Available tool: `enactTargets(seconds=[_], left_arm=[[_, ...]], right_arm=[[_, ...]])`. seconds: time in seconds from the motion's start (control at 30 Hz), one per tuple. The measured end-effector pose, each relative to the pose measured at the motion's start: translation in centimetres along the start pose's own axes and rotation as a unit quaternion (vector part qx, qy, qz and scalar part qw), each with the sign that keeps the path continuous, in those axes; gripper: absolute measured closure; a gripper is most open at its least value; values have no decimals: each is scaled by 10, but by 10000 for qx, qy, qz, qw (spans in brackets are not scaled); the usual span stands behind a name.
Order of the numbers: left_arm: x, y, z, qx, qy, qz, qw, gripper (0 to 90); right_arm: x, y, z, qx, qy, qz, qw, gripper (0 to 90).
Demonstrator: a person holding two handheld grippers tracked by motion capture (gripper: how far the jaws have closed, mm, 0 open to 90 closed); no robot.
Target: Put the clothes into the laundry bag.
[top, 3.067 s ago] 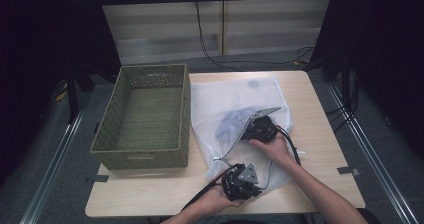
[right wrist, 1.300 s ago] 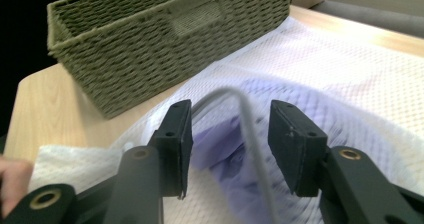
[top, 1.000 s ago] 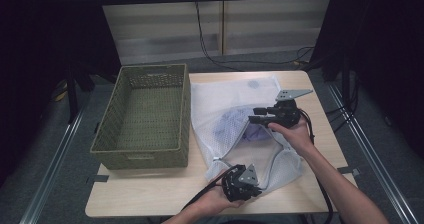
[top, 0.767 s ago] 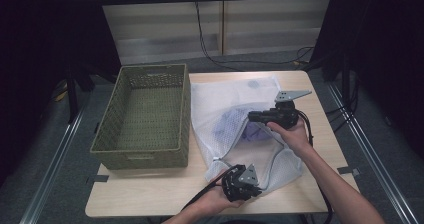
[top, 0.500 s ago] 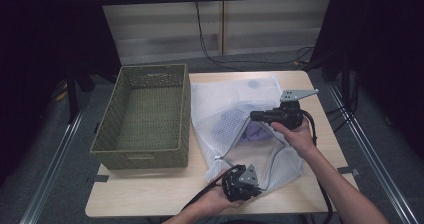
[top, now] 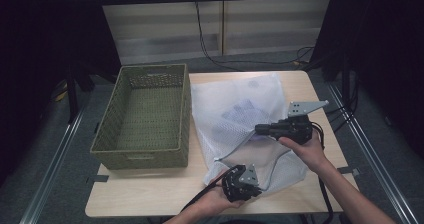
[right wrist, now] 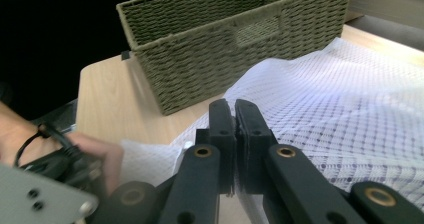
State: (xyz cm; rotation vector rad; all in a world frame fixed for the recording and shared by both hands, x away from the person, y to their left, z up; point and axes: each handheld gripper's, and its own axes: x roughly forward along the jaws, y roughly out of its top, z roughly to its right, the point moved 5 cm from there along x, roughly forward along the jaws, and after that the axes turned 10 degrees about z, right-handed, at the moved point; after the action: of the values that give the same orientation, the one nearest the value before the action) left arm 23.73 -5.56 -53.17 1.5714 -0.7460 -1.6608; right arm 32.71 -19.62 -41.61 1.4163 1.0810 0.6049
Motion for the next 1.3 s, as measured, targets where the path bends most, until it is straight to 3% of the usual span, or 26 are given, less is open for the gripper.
enactTargets(seconds=[0.47,0.57,0.7,0.73,0.87,0.9,0.93,0.97,1.0,1.07,1.17,1.3], left_arm=[[1,0,0,8,53,15,10000,899],[-1,0,0,25,111,-133,9998,899],[0,0,1,-9,83,-16,10000,898],[-1,1,0,27,109,-130,9999,898],[-1,1,-1,19,74,-139,9999,898],[1,1,-1,-26,86,-20,10000,898],[-1,1,-2,-39,84,-105,9999,898],[1,1,-1,-112,99,30,9999,898],[-1,1,-3,-130,126,-126,9998,898],[1,1,-5,-216,135,46,9997,898],[-1,1,-7,-223,133,-142,9996,896],[-1,1,-7,-214,171,-112,9996,896]], right_arm=[[-3,-40,-10,200,135,-427,9988,875],[-2,-46,-14,208,184,-535,9982,874],[-3,-55,-17,275,259,-584,9976,871],[-3,-58,-18,290,278,-605,9974,871],[-3,-68,-15,364,286,-712,9964,864],[-2,-70,-14,386,291,-727,9962,861],[-2,-72,-13,407,297,-757,9959,861],[-1,-75,-12,418,300,-786,9956,859],[0,-76,-12,409,297,-813,9954,857],[2,-80,-11,422,322,-886,9947,855],[5,-84,-9,428,325,-986,9937,848],[9,-91,-5,495,306,-1091,9923,834]])
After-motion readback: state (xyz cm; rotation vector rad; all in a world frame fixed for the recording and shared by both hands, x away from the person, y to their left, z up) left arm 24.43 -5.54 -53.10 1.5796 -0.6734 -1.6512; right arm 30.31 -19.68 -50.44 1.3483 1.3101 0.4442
